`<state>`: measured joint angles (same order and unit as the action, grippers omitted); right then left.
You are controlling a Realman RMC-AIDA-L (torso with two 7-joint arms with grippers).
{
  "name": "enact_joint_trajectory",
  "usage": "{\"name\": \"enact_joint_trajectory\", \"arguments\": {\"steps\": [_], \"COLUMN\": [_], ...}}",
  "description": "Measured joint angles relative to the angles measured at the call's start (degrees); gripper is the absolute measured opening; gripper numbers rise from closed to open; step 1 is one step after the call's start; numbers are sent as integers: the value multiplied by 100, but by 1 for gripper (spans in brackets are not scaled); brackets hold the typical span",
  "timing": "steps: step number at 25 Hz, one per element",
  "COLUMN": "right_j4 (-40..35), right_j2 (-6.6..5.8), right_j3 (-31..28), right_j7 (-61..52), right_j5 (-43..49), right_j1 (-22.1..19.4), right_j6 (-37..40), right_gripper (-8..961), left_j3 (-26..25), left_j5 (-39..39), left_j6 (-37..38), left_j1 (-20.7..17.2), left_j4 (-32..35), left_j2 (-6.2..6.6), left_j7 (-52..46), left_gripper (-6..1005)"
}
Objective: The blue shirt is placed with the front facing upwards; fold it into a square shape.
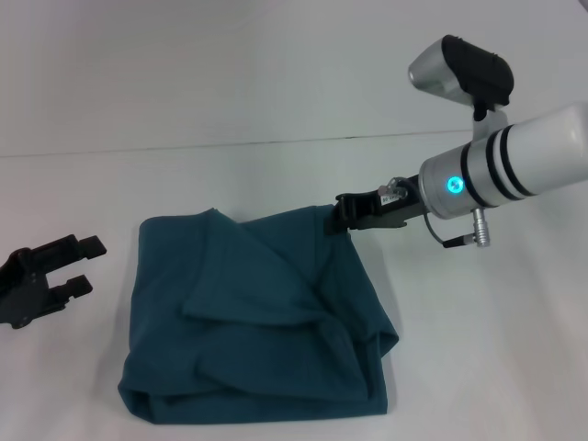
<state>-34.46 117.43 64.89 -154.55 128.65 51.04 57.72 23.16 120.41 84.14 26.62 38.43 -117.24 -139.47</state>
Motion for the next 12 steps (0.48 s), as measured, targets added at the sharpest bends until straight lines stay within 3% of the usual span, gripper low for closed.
{"name": "enact_joint_trajectory", "arguments": {"steps": [8,12], "right_j4": [152,256], "right_j2": [63,157], "right_j3": [-11,7], "right_j7": [61,205], "right_j5": [-31,-40], "right_j1": [33,87], "right_j6": [-447,-707], "right_gripper": [72,77], "left_j3": [-8,-23], "left_j5": [0,0], "left_j6": [-9,-12], "left_j1": [-41,-67], "left_j4": [-11,-11], "left_j2": [0,0], "left_j7": [2,11], "left_gripper": [785,785]}}
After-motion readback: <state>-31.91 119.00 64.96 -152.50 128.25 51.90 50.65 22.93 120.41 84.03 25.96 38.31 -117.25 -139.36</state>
